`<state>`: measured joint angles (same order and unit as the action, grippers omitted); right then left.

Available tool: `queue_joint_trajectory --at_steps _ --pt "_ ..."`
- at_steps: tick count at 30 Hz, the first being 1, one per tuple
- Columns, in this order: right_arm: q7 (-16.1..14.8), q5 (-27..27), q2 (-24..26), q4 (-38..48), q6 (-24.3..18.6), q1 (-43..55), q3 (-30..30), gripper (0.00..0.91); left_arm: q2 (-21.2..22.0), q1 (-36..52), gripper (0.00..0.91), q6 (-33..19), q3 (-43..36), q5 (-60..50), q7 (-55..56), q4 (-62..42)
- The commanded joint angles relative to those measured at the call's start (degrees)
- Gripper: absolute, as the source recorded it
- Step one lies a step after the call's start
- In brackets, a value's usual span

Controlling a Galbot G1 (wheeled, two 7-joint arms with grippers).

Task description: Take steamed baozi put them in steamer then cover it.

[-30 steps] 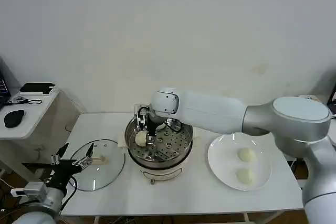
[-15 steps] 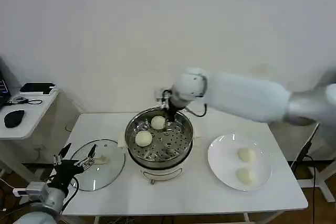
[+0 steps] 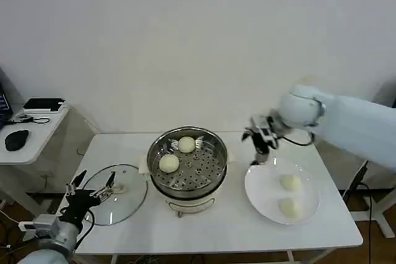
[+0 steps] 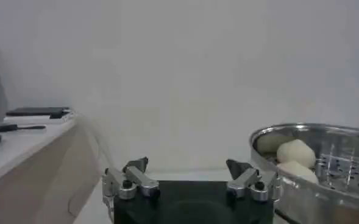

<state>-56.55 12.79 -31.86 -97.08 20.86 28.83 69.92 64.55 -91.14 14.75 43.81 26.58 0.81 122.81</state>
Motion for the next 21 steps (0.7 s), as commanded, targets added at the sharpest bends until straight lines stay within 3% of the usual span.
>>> queue_joint_trajectory --at_steps 1,6,10,21 --pt "-2.5 -11.7 15.9 -4.9 -5.0 -18.3 -11.9 0.907 -0.1 0.0 0.907 -0.1 -0.1 0.0 0.0 -0.6" --pt "-2.3 -15.3 17.9 -4.3 -5.4 -35.9 -24.6 0.907 -0.1 -0.1 0.907 -0.1 -0.5 -0.3 0.0 -1.0" --pt "-1.9 -16.7 16.9 -2.1 -5.4 -41.7 -30.8 0.907 -0.2 -0.1 0.907 0.0 -0.6 -0.4 0.0 -1.3" --pt "-1.9 -18.3 9.7 6.1 -6.0 -42.4 -29.5 0.907 0.1 0.0 0.907 -0.1 -0.6 -1.2 0.0 -2.3"
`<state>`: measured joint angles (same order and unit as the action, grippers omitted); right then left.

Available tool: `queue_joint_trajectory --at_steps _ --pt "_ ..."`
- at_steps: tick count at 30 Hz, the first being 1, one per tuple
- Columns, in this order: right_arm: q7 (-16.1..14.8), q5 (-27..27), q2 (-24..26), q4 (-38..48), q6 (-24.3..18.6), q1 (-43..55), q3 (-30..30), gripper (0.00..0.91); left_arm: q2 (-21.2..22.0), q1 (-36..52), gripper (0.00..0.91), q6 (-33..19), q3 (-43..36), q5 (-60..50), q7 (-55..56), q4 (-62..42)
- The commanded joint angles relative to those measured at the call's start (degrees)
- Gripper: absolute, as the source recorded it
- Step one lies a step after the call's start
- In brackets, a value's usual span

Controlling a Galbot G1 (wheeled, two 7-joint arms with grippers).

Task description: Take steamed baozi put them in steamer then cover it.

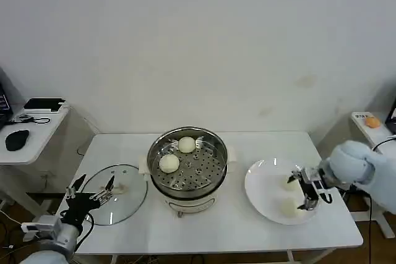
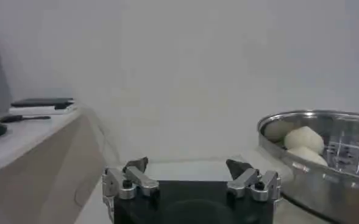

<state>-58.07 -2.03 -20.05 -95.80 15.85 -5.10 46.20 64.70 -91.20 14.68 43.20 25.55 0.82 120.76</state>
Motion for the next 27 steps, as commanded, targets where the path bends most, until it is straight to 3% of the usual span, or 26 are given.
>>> queue_joint_trajectory --at_steps 1,17,22,27 --pt "-0.3 -3.5 -2.3 5.0 -1.0 -8.4 -5.5 0.907 -0.1 0.0 0.907 0.0 0.0 -0.2 0.0 -0.3" --pt "0.0 -3.9 -7.6 9.6 -0.1 -6.7 -2.4 0.907 0.1 -0.3 0.907 -0.1 0.9 -0.2 0.0 -0.9" --pt "0.1 -3.4 -7.8 9.4 0.5 -6.8 -2.5 0.806 0.2 -0.3 0.907 -0.1 0.8 -0.2 0.0 -1.0" --pt "0.1 -3.1 -7.6 9.1 1.0 -7.0 -2.6 0.766 0.2 -0.3 0.907 -0.1 0.9 -0.2 0.0 -0.8"
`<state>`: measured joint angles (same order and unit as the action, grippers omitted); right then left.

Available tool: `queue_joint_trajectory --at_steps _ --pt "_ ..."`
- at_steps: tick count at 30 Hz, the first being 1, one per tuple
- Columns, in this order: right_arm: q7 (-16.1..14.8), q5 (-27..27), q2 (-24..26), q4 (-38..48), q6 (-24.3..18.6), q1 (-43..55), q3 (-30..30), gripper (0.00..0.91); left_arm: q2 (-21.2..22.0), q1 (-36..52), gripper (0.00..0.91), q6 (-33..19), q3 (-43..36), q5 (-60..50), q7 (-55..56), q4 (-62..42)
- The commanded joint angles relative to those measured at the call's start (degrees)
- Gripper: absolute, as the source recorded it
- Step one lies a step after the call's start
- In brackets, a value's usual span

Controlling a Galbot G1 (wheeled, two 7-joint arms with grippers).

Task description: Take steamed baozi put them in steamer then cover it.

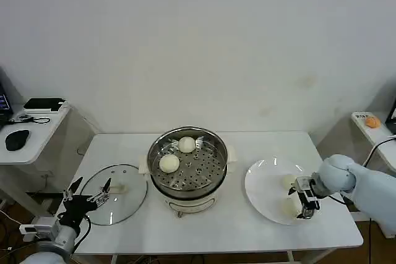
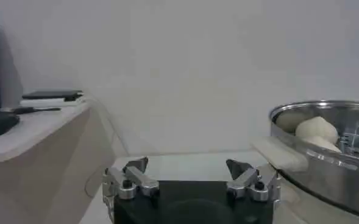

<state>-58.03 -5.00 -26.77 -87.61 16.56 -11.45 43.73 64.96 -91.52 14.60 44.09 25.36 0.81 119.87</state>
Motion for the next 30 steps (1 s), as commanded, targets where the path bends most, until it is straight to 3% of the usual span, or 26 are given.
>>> queue_joint_trajectory --at_steps 1,3,8,18,25,30 --pt "0.0 -0.1 -0.8 0.9 0.4 -0.6 -0.2 0.756 0.0 0.0 0.907 0.0 0.0 0.0 0.0 0.1" --pt "-0.1 -0.2 -0.7 0.8 0.4 -0.5 -0.2 0.746 0.0 0.0 0.907 0.0 0.0 0.0 0.0 0.1" --pt "-0.5 0.2 -0.4 0.6 0.5 0.2 -0.2 0.615 0.0 -0.1 0.907 0.0 0.1 0.0 0.0 0.3" --pt "-2.3 1.7 0.3 0.1 -0.4 5.8 0.1 0.625 0.1 -0.2 0.907 0.0 0.4 0.1 0.0 0.5" --pt "-2.8 7.2 -0.7 0.9 -0.4 19.5 0.8 0.625 -0.2 0.2 0.907 0.0 0.5 0.4 0.0 0.5" --pt "-2.8 11.4 -5.2 2.5 0.0 31.3 6.6 0.635 -0.4 0.0 0.907 0.0 0.9 0.8 0.0 0.6"
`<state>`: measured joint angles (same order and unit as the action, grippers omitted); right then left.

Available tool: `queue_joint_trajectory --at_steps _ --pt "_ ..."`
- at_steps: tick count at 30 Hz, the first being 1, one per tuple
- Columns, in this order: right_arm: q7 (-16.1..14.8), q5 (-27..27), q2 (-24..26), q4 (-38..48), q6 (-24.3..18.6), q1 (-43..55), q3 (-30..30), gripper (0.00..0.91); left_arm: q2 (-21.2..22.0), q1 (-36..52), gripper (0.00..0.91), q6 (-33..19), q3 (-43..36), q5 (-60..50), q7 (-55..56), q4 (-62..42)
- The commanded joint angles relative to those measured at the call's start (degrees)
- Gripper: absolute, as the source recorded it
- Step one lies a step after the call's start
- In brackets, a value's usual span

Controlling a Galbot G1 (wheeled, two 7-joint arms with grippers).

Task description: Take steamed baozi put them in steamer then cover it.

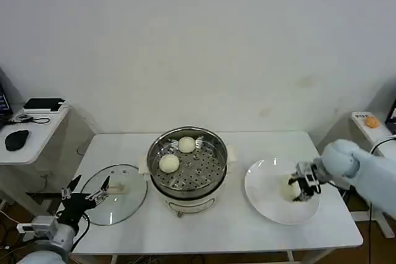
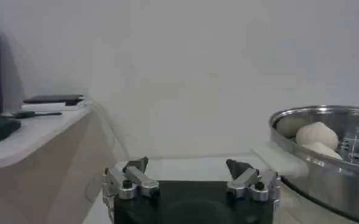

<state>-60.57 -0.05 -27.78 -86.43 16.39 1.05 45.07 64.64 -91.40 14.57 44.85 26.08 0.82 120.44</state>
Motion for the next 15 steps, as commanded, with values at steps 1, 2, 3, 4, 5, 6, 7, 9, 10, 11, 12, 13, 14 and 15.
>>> queue_joint_trajectory --at_steps 1,2,3,4,5,6,7,9,10,11,12,13,14,15 --pt "0.0 7.5 -6.5 1.7 0.3 22.4 7.0 0.635 -0.1 -0.2 0.907 0.0 0.2 0.1 0.0 0.0" --pt "0.0 8.1 -7.5 1.8 0.5 23.8 7.8 0.635 -0.2 -0.2 0.907 -0.1 0.4 0.1 -0.1 -0.1" --pt "0.3 9.4 -9.8 2.0 0.8 27.9 10.1 0.635 -0.2 -0.2 0.907 0.0 0.5 0.1 0.0 -0.1" --pt "0.4 10.0 -10.9 2.0 0.9 29.0 11.1 0.635 -0.2 -0.2 0.907 0.0 0.5 0.2 0.0 -0.2" --pt "0.6 11.0 -13.8 1.8 1.1 31.8 13.4 0.635 -0.2 -0.2 0.907 0.0 0.6 0.2 0.0 -0.1" --pt "0.8 11.4 -15.1 1.6 1.2 32.8 14.4 0.635 -0.2 -0.2 0.907 0.0 0.6 0.2 0.0 -0.1" --pt "1.0 12.2 -17.3 1.0 1.6 34.1 16.1 0.635 -0.2 -0.3 0.907 0.0 0.7 0.2 0.0 -0.1" --pt "1.1 12.9 -19.4 0.2 1.8 35.0 17.6 0.635 0.0 -0.3 0.907 0.0 0.7 0.2 0.0 0.1" --pt "1.3 14.0 -21.9 -0.6 2.0 35.8 19.1 0.635 0.1 -0.3 0.907 0.0 0.6 0.2 0.0 0.1" --pt "1.4 14.8 -23.6 -0.8 2.1 36.0 19.8 0.635 0.2 -0.2 0.907 0.0 0.6 0.1 0.1 0.1" --pt "1.6 15.1 -25.0 -0.8 2.0 36.1 20.2 0.635 0.3 -0.2 0.907 0.0 0.6 0.0 0.0 0.1" --pt "1.7 15.3 -26.9 -0.6 1.9 36.0 20.2 0.635 0.4 -0.2 0.907 0.0 0.6 -0.1 0.0 0.0" --pt "1.8 15.5 -28.0 -0.2 1.8 35.8 20.2 0.635 0.4 -0.2 0.907 0.0 0.6 -0.1 0.1 0.0" --pt "1.9 15.8 -30.4 0.6 1.7 35.3 19.9 0.635 0.4 -0.2 0.907 0.0 0.7 -0.1 0.1 0.0"
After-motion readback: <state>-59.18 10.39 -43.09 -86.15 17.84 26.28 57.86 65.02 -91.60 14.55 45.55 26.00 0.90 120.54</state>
